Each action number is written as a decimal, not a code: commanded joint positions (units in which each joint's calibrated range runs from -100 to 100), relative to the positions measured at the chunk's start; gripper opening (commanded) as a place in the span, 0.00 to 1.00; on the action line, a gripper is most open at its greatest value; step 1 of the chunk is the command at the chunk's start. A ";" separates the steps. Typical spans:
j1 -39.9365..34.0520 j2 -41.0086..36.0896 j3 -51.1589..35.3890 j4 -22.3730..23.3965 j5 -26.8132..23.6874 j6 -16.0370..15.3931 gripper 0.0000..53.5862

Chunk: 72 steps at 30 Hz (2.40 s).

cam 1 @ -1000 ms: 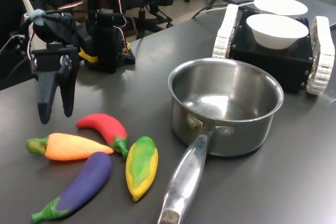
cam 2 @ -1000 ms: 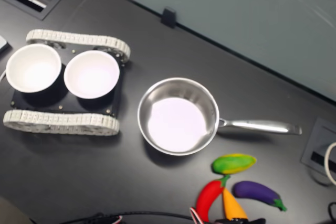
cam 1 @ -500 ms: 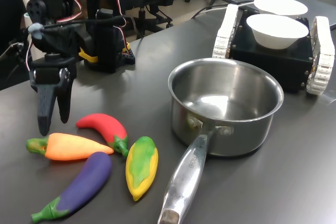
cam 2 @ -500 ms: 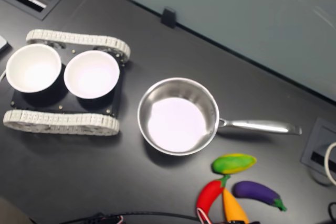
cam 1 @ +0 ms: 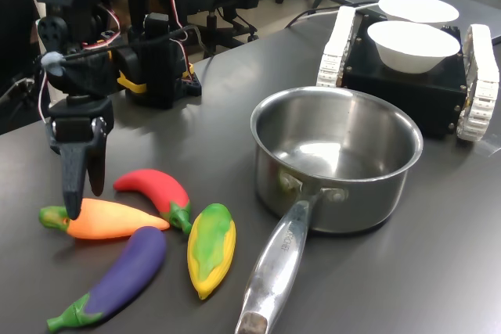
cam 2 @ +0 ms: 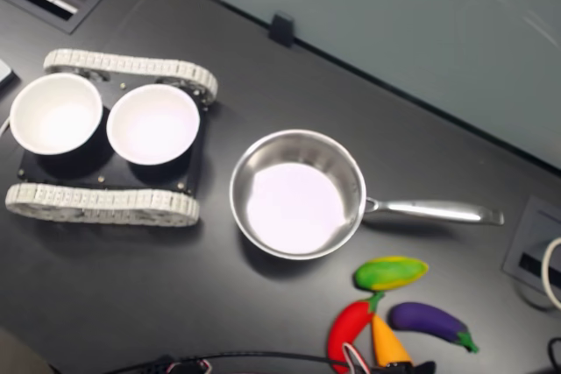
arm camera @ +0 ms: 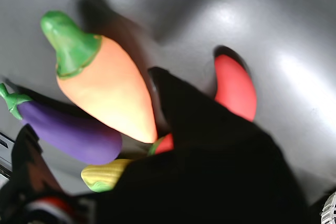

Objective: Pick up the carrot and place them in the pan

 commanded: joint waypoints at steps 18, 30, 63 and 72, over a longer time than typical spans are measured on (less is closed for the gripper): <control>-3.72 2.41 -5.87 2.06 2.54 2.81 0.74; -4.29 4.94 -8.05 2.23 2.30 3.82 0.74; -4.29 17.17 -19.22 10.34 1.95 3.91 0.68; -2.46 20.46 -21.77 12.64 1.90 3.82 0.49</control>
